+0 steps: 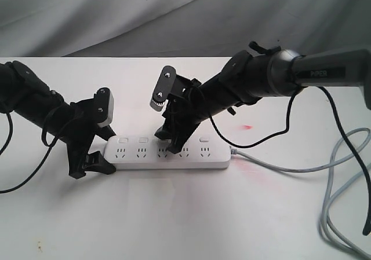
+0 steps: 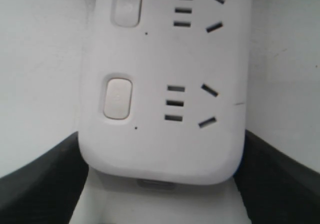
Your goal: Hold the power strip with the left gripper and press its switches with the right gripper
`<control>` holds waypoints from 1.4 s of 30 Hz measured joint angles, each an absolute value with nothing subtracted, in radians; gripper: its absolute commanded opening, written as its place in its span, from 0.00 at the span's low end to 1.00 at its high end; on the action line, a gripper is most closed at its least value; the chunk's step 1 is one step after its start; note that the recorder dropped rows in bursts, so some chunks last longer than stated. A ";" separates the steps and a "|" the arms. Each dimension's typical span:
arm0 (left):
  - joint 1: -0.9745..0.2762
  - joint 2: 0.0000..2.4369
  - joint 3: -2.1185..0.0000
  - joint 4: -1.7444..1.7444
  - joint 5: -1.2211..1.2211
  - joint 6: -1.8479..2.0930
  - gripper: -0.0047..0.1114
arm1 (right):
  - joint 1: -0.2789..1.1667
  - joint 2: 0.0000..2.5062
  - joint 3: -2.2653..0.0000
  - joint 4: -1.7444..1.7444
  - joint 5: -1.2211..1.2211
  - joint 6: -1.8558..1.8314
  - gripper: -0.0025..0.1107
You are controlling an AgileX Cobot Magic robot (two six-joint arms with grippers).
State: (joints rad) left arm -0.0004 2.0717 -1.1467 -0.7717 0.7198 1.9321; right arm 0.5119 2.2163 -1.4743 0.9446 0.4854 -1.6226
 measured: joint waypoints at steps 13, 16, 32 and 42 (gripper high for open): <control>0.000 2.072 -1.147 -0.772 0.720 1.932 0.58 | 0.510 2.221 -1.474 0.941 0.490 -1.621 0.46; 0.000 2.072 -1.147 -0.772 0.720 1.932 0.58 | 0.509 2.222 -1.476 0.941 0.492 -1.621 0.46; 0.000 2.072 -1.147 -0.772 0.720 1.932 0.58 | 0.507 2.217 -1.435 0.967 0.478 -1.648 0.46; 0.000 2.072 -1.147 -0.772 0.720 1.930 0.58 | 0.505 2.210 -1.431 0.992 0.480 -1.657 0.46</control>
State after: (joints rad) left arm -0.0004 2.0717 -1.1467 -0.7717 0.7198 1.9303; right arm 0.5051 2.2099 -1.4315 0.9920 0.4804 -1.6566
